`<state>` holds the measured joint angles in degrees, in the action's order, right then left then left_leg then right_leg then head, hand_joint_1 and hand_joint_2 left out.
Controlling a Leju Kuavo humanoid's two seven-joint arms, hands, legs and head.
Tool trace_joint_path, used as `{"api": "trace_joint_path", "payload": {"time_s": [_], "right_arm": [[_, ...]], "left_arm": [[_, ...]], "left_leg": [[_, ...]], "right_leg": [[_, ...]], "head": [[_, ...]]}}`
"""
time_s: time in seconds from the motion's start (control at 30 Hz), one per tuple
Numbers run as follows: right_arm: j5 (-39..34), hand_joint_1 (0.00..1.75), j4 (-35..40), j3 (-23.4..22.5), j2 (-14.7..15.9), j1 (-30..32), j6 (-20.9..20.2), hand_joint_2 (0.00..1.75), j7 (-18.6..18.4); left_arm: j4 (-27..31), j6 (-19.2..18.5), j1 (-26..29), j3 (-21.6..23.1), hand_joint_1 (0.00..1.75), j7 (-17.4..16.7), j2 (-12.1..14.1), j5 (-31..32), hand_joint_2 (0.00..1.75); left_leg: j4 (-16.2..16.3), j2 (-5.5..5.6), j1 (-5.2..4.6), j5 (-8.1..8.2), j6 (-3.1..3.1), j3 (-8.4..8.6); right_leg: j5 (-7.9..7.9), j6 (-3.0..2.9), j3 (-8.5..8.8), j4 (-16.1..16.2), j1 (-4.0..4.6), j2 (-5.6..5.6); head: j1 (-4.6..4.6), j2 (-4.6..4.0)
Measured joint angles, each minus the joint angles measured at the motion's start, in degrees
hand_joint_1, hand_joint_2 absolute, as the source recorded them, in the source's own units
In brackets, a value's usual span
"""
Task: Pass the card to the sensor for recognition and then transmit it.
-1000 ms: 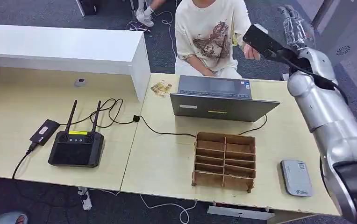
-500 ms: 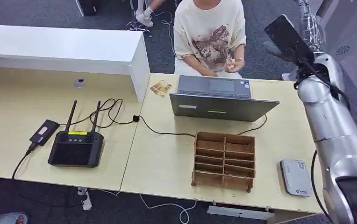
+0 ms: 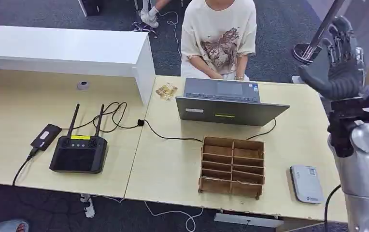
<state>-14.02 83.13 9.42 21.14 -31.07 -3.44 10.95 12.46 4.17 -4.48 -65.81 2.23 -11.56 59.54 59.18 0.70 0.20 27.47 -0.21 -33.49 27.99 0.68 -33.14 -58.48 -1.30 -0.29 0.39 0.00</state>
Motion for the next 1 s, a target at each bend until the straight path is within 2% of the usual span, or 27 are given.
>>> {"api": "trace_joint_path", "payload": {"time_s": [0.1,0.23,0.27,0.4,0.53,0.6,0.87,1.0], "right_arm": [[-9.2,0.00,5.9,-3.8,1.2,8.3,-3.3,1.75,1.3],[-11.3,0.00,12.8,-8.2,1.8,18.3,-5.0,1.75,4.1],[-11.3,0.00,13.8,-8.7,1.9,19.8,-5.1,0.00,4.3],[-8.0,0.00,18.5,-11.3,1.9,27.0,-5.1,0.00,6.7],[2.7,0.00,23.9,-12.7,1.2,35.9,-2.1,0.00,12.9],[5.7,0.00,25.9,-12.9,0.2,39.9,-0.5,0.00,14.7],[13.3,0.00,30.7,-12.9,-7.8,51.6,7.1,0.00,18.1],[15.1,0.00,31.4,-12.7,-10.3,54.0,8.1,0.00,18.2]], "left_arm": [[0.0,0.4,0.4,-0.2,0.00,0.6,0.1,-0.4,0.00],[0.0,0.5,0.6,-0.6,0.00,1.0,0.1,-0.8,0.00],[0.0,0.5,0.6,-0.8,0.00,1.0,0.1,-0.8,0.00],[0.0,0.5,0.7,-1.0,0.00,1.5,0.1,-0.9,0.00],[0.0,0.3,1.0,-1.4,0.00,1.7,0.1,-1.2,0.00],[0.0,0.3,1.2,-1.5,0.00,1.7,0.0,-1.4,0.00],[0.0,0.5,1.4,-2.7,0.00,1.4,-0.5,-1.9,0.00],[0.4,0.5,1.4,-2.8,0.00,1.2,-0.7,-1.9,0.00]], "left_leg": [[0.0,0.05,0.00,0.01,0.02,-0.03],[0.0,0.00,0.00,0.04,0.03,-0.05],[0.0,-0.03,0.00,0.07,-0.02,-0.03],[0.0,0.03,0.00,0.07,-0.02,-0.02],[-0.1,0.02,0.01,0.08,-0.02,-0.04],[-0.1,0.00,0.01,0.13,-0.06,-0.03],[-0.1,-0.05,0.01,0.14,-0.07,-0.01],[-0.1,-0.05,0.01,0.14,-0.07,0.00]], "right_leg": [[0.02,0.01,0.01,0.0,0.00,-0.06],[0.04,0.00,-0.01,0.0,0.00,-0.03],[0.05,0.00,-0.02,0.0,0.00,0.03],[0.08,0.01,0.00,0.0,0.00,-0.06],[0.10,-0.01,0.00,0.0,0.00,-0.05],[0.17,0.01,-0.02,0.0,0.00,-0.03],[0.21,-0.03,-0.02,0.0,0.01,0.03],[0.21,-0.03,-0.01,0.0,0.00,0.05]], "head": [[0.00,0.00],[0.02,0.00],[-0.02,0.00],[0.02,0.00],[0.02,0.00],[0.00,0.00],[-0.02,0.00],[0.00,0.00]]}}
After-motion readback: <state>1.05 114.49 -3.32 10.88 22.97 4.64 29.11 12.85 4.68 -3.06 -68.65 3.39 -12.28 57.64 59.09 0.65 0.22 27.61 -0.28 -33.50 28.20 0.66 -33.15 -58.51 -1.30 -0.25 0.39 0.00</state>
